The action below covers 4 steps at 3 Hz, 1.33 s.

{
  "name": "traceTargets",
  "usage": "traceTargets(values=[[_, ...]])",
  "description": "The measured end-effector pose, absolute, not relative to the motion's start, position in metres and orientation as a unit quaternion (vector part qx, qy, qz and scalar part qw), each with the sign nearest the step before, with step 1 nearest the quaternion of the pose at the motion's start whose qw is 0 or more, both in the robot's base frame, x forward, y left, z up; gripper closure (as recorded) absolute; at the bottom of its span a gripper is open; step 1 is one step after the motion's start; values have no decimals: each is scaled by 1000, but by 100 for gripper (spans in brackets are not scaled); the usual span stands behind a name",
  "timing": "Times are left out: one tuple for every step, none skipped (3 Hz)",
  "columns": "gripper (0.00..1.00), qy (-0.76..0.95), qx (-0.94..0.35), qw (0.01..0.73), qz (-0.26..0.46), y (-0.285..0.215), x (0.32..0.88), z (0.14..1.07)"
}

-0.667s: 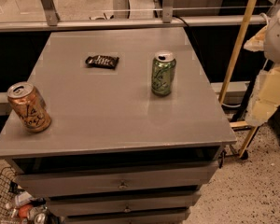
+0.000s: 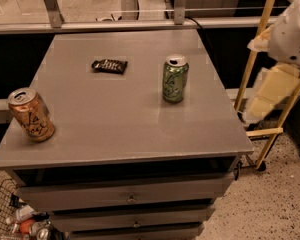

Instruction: Knock green can over

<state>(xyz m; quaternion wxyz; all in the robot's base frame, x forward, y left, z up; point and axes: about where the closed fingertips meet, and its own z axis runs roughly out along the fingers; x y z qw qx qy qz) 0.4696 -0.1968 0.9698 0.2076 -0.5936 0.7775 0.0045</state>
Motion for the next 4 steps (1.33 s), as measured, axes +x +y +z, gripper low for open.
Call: traceTargets(values=[[0,768,-570,282,77,-163,524,954],[0,757,-542,341,132,-139,560,943],[0,746,-510,388,181,-121,581,931],[0,739,-479,421,218,-110,595,917]])
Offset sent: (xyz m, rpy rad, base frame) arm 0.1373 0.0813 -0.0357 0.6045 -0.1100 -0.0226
